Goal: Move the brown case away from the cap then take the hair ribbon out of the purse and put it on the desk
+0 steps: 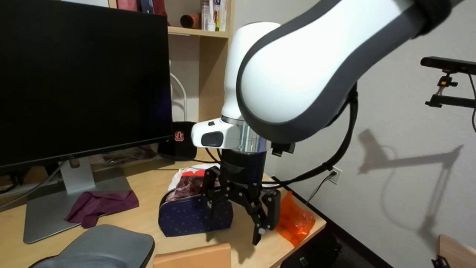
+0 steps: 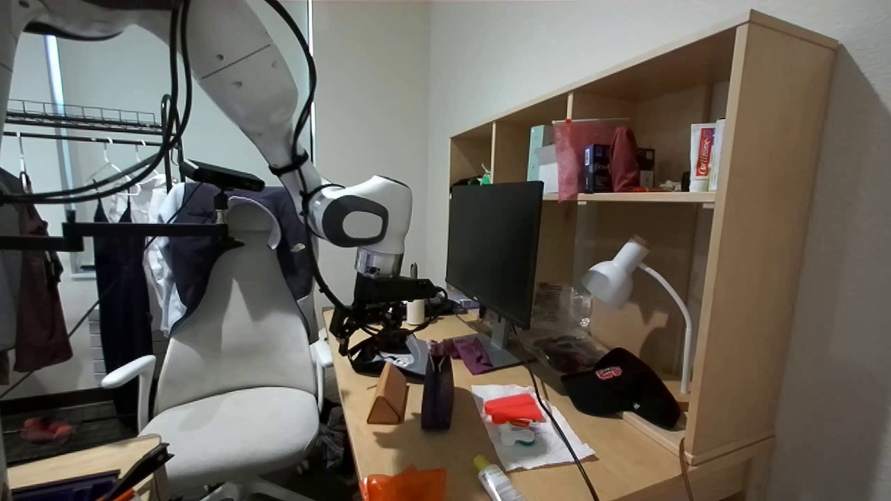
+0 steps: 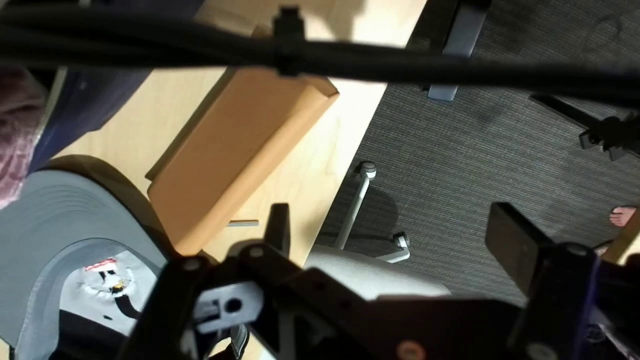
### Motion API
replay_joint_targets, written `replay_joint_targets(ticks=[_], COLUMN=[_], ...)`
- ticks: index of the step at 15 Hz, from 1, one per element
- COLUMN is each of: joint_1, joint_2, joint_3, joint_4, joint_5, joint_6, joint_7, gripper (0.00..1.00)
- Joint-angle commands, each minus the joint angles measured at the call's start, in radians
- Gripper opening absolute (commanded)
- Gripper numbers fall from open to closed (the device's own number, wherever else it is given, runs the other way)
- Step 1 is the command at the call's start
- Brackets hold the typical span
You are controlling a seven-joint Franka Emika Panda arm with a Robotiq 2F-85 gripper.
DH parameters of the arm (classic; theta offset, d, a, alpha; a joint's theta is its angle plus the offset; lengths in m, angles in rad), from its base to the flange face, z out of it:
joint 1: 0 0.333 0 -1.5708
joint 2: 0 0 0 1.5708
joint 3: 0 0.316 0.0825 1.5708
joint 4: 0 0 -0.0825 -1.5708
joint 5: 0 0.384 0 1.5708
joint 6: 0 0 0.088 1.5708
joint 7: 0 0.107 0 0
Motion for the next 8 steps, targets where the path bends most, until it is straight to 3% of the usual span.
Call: replay_joint_targets(ticks=[1,2,4,8], joint_1=[-0.022,-0.024,0.001,0.027], joint_2=[0.004,0.004,0.026,0.096], joint_3=[0.02,0.02,0.003,0.013], joint_4=[0.005,0.007,0.011,0.038], joint_5=[-0.006,-0.005,-0.035,-0.074], joint_6=[-0.002,-0.002,0.023,0.026], joint_7=[-0.001,-0.004,0.19,0.449], gripper=[1.0,1.0,1.0,1.0])
